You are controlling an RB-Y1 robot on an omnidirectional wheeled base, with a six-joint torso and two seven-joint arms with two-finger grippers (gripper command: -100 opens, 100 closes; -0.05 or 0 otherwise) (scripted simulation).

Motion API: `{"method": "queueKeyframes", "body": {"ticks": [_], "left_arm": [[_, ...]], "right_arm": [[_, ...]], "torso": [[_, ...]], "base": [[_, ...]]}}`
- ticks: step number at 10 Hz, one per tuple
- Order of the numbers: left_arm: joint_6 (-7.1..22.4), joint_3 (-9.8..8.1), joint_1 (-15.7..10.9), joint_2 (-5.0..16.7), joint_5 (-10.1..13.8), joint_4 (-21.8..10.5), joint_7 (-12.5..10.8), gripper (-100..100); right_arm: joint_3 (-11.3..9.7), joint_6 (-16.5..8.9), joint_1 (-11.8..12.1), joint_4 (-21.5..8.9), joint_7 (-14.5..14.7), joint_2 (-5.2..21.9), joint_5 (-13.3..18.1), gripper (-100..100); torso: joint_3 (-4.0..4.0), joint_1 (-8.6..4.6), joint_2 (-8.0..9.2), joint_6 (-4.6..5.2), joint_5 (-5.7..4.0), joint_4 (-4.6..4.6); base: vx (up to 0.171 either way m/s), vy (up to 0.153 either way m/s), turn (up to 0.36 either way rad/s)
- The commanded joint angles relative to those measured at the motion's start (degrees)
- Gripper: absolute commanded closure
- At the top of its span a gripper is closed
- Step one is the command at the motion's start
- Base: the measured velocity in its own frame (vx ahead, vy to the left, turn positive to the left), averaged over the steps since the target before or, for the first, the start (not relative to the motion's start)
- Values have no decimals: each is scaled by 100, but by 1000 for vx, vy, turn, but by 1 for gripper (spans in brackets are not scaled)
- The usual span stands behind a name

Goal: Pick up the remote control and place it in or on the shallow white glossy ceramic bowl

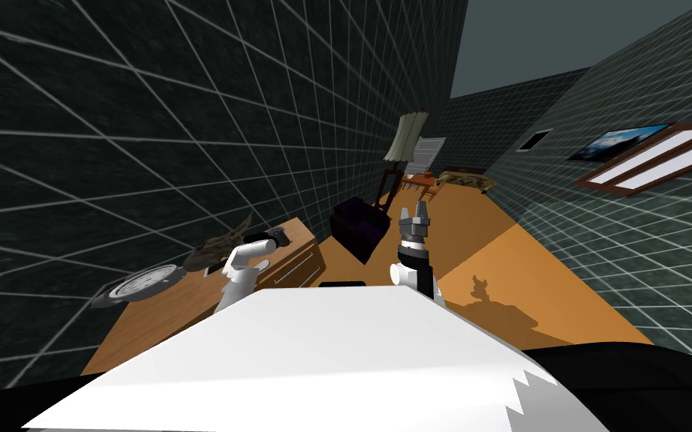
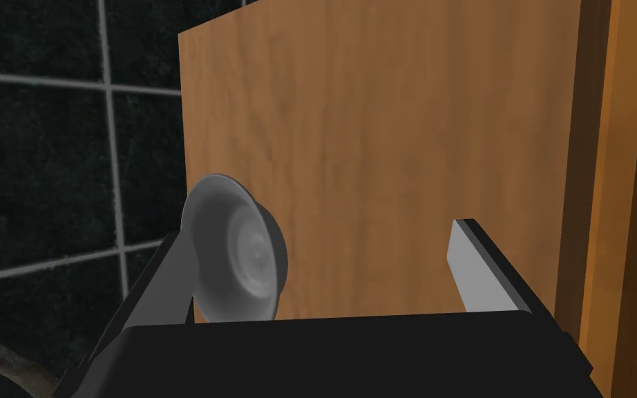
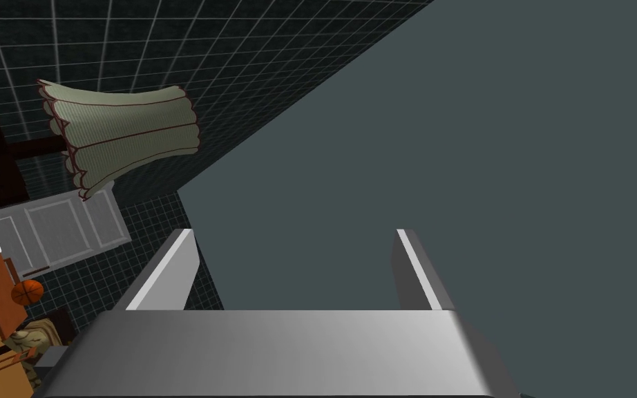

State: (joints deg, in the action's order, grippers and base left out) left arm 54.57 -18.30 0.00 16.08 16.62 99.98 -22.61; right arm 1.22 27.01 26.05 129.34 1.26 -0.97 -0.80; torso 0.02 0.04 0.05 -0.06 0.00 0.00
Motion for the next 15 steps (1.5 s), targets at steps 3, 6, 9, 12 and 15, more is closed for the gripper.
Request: {"method": "queueKeyframes", "body": {"ticks": [3,6,9,12,15], "left_arm": [[547,-33,-145,61,70,-191,-87,-100],[1072,-80,-370,194,208,-537,-195,-100],[1558,-95,-469,262,269,-702,-237,-100],[1925,-105,-558,335,323,-862,-270,-100],[2419,-109,-709,486,415,-1159,-316,-100]], "right_arm": [[0,0,0,0,0,0,0,0],[0,0,0,0,0,0,0,0],[0,0,0,0,0,0,0,0],[0,0,0,0,0,0,0,0],[0,0,0,0,0,0,0,0]], "torso": [[0,2,0,0,1,0],[1,4,2,0,1,1],[3,13,6,0,2,1],[4,8,6,-1,1,1],[5,14,9,-1,4,2]], "base": [[5,16,-20],[-1,25,-29],[-7,39,-15],[-9,30,-6],[-16,54,-4]]}}
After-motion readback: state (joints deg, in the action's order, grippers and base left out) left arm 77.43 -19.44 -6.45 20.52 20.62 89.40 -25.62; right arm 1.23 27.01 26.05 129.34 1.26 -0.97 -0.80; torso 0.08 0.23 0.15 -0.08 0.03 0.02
